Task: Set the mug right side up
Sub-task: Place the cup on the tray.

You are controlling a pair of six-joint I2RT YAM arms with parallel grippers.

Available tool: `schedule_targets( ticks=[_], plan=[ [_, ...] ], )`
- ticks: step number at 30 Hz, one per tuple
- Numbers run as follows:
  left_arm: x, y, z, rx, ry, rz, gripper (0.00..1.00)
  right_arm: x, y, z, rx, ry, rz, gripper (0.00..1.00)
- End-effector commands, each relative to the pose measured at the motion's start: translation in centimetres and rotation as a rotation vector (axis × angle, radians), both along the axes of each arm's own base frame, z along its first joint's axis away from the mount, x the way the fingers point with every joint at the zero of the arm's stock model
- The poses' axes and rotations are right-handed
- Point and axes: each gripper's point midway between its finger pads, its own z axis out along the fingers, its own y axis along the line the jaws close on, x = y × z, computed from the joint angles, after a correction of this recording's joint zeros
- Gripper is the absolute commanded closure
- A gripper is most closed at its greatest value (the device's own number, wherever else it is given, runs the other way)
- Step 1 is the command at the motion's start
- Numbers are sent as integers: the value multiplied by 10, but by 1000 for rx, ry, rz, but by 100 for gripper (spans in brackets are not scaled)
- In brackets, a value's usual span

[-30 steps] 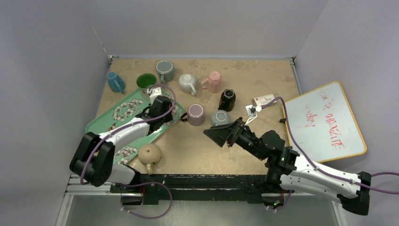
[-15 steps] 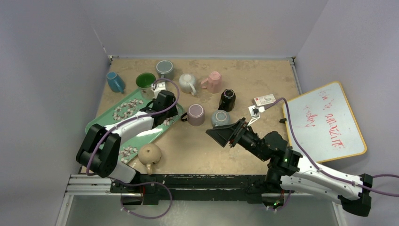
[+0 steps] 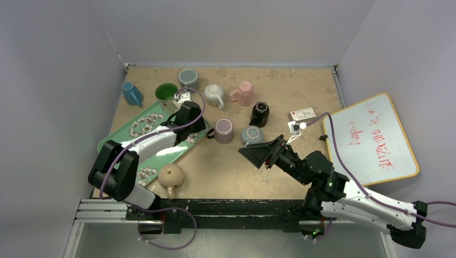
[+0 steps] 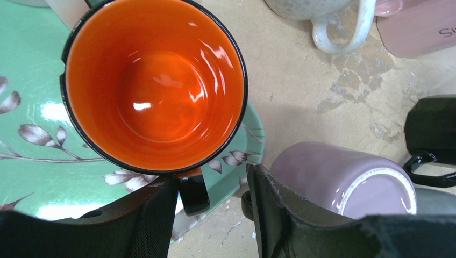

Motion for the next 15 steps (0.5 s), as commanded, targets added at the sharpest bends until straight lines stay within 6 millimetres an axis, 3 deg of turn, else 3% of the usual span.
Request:
schedule_targets(
  ticks=[1,7,15],
  plan=[
    [5,-23,35,-127,-64,-48,50,5,-5,13,16,-15,-36,1],
    [1,-26,38,-149,-61,-63,47,3,-7,5,-20,-14,-31,1],
    [13,-32,38,-149,-106,-87,44,7,-12,-23,-127,35,-62,1]
  ],
)
